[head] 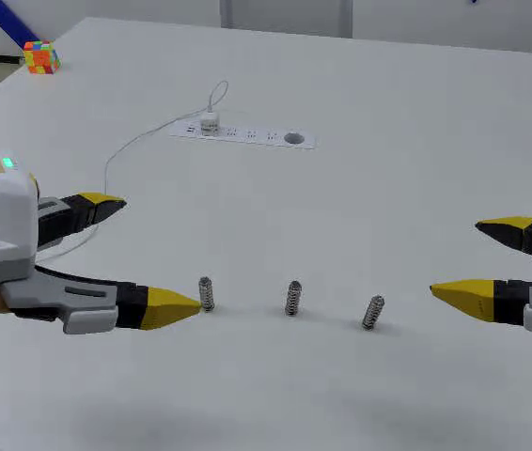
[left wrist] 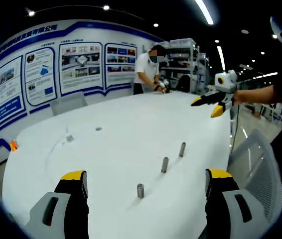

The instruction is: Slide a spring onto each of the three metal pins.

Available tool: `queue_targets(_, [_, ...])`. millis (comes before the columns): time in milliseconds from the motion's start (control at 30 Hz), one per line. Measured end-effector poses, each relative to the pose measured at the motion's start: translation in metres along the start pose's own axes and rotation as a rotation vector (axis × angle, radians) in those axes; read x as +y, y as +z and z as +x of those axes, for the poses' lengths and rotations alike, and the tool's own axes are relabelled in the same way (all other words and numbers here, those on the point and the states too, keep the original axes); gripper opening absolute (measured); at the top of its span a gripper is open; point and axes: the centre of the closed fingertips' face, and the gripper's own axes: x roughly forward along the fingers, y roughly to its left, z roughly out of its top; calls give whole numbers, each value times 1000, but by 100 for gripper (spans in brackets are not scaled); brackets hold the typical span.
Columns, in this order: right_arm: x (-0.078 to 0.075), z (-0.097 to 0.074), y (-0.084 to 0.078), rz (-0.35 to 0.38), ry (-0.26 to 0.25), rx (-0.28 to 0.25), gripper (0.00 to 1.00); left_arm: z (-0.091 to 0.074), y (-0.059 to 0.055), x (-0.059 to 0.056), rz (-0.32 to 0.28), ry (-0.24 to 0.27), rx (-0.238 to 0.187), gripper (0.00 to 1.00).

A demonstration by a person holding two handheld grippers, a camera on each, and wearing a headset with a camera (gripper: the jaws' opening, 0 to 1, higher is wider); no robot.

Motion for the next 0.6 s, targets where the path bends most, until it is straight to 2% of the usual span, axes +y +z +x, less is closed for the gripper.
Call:
queue_targets(333, [8,4,-2,-17,25,18,69,-5,-4,0,18,2,30,100])
queue_targets(600, [6,4,-5,-13,22,25,69,-5,-4,2,25,1,41,100])
